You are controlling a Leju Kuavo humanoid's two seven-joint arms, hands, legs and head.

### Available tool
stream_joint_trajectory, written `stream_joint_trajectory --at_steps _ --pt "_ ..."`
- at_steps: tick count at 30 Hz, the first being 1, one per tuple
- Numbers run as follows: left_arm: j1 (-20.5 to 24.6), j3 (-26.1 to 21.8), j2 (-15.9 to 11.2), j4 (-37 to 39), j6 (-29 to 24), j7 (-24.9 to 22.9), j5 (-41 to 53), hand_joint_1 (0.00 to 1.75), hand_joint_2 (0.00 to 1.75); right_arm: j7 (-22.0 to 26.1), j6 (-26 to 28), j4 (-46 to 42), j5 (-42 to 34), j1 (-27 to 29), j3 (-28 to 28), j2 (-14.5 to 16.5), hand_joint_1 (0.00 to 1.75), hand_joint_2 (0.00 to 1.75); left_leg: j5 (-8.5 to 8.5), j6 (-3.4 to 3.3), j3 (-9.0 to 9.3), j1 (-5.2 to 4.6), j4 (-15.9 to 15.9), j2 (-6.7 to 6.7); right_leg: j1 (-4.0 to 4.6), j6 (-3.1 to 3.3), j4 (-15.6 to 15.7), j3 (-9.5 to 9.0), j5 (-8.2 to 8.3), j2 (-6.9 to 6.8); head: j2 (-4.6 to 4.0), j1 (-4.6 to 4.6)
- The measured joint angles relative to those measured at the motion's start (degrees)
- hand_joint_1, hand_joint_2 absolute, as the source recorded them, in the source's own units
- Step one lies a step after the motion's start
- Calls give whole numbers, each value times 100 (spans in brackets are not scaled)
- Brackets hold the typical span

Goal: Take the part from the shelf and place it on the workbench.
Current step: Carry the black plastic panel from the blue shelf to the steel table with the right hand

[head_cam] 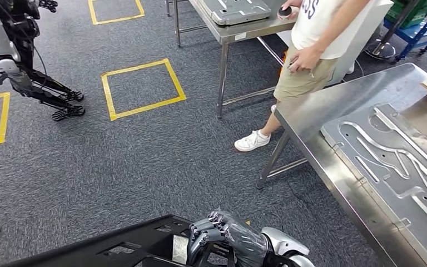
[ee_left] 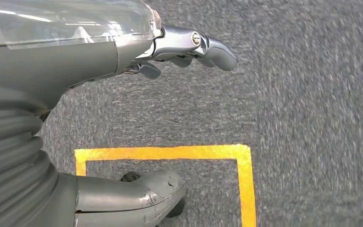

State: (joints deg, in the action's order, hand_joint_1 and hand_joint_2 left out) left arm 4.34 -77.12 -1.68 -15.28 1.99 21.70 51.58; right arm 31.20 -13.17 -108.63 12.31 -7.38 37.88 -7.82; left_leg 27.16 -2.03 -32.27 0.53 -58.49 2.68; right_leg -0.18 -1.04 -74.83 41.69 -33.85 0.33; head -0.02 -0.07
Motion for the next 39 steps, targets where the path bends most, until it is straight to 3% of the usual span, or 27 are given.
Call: stream_joint_trajectory --at_steps 2,4,6,8,10,12,14,15,16,17,19,21,23,25,28,29,30,31,32,34,36,37,38,39 --pt "7 -7 2 0 22 11 -3 0 175 -16 -1 -6 0 -1 0 0 175 175 9 6 18 -9 0 127 17 44 588 -338 344 -93 0 1" --pt "9 -8 11 0 25 15 -4 0 175 -16 -1 -21 0 -15 -3 1 175 175 31 32 47 -26 -4 234 89 129 1384 -772 607 -357 0 0" --pt "7 -9 20 0 20 17 -3 0 175 -16 -1 -39 -7 -29 -8 1 175 175 52 74 65 -40 -4 347 154 192 1691 -909 650 -475 0 -1" --pt "20 -10 26 0 -13 9 4 0 175 -17 -1 -56 -27 -29 -15 1 175 175 75 127 90 -41 4 448 139 239 1739 -912 690 -337 0 0" --pt "39 -10 31 0 -72 -16 14 0 175 -17 -6 -76 -60 -41 -19 4 175 175 224 180 42 -30 -175 254 88 298 1826 -956 752 -211 0 -1" --pt "27 -11 29 0 -132 -68 19 0 175 -19 -22 -87 -94 -54 -20 19 175 175 574 220 -238 -11 -814 -99 58 331 1859 -975 786 -78 0 -2" --pt "1 -13 26 0 -175 -113 21 0 175 -32 -34 -87 -111 -41 -20 31 175 175 817 252 -588 3 -1500 -227 52 334 1836 -963 785 78 0 -2" --pt "-5 -14 24 0 -188 -121 23 0 175 -40 -34 -87 -114 -31 -20 31 175 175 782 261 -660 10 -1598 -234 49 329 1817 -959 779 155 0 -2" --pt "-6 -14 24 0 -196 -128 25 0 175 -48 -34 -87 -115 -25 -20 31 175 175 638 269 -628 20 -1476 -240 43 318 1792 -958 767 233 0 -2" --pt "-3 -14 23 0 -200 -133 28 0 175 -54 -34 -87 -116 -24 -20 31 175 175 415 276 -492 33 -1145 -273 32 298 1758 -958 747 310 0 -2" --pt "1 -14 22 0 -196 -136 45 0 175 -59 -37 -86 -117 -27 -21 31 175 175 90 281 -176 58 -426 -463 18 237 1664 -933 695 455 1 -2" --pt "8 -14 23 0 -187 -126 64 0 175 -67 -38 -87 -118 -29 -22 31 175 175 25 238 -55 51 -150 -560 13 172 1604 -882 672 563 1 -2" --pt "24 -14 28 0 -183 -114 70 0 175 -87 -34 -91 -110 -26 -26 31 175 175 1 158 -58 36 -138 -455 8 119 1601 -845 683 639 0 -2" --pt "43 -14 35 0 -183 -109 71 0 175 -108 -19 -94 -91 -23 -29 30 175 175 -29 77 -53 44 -96 -347 15 70 1453 -768 572 493 0 -1" --pt "24 -15 37 0 -187 -109 69 0 175 -118 -2 -95 -73 -21 -27 28 175 175 -38 9 -65 30 -68 -166 12 5 510 -311 51 79 1 -1" --pt "11 -15 38 0 -190 -110 68 0 175 -120 -1 -95 -70 -12 -27 28 175 175 -34 3 -71 20 -69 -95 4 -4 185 -144 -69 30 1 -1" --pt "5 -16 38 0 -194 -112 68 0 175 -120 -1 -94 -68 0 -27 27 175 175 -28 -1 -72 11 -69 -26 -1 -4 19 -55 -86 7 1 -1" --pt "6 -16 40 0 -197 -116 68 0 175 -121 -1 -93 -66 13 -27 27 175 175 -21 -3 -67 3 -70 40 -1 6 68 -77 5 -7 1 -1" --pt "10 -16 44 0 -201 -124 68 0 175 -121 0 -94 -66 24 -27 26 175 175 -12 -2 -51 -6 -69 104 8 31 340 -217 189 -39 1 -1" --pt "17 -16 68 1 -211 -141 68 0 175 -122 3 -97 -66 34 -27 25 175 175 17 11 -6 -29 -68 217 79 132 1159 -652 546 -314 1 -2" --pt "14 -17 96 2 -218 -158 68 0 175 -124 14 -103 -67 41 -27 23 175 175 41 46 24 -43 -65 326 161 223 1621 -874 663 -548 1 -2" --pt "12 -18 106 2 -221 -163 67 0 175 -125 21 -106 -68 50 -27 22 175 175 48 70 36 -48 -56 391 183 245 1657 -874 650 -545 0 -2" --pt "14 -19 110 2 -222 -167 67 0 175 -126 27 -110 -69 63 -27 20 175 175 53 96 56 -47 -42 454 175 261 1687 -875 674 -458 0 -2" --pt "20 -19 116 2 -223 -167 67 0 175 -126 31 -115 -69 80 -27 19 175 175 74 126 70 -43 -50 438 156 273 1731 -894 705 -383 1 -2"
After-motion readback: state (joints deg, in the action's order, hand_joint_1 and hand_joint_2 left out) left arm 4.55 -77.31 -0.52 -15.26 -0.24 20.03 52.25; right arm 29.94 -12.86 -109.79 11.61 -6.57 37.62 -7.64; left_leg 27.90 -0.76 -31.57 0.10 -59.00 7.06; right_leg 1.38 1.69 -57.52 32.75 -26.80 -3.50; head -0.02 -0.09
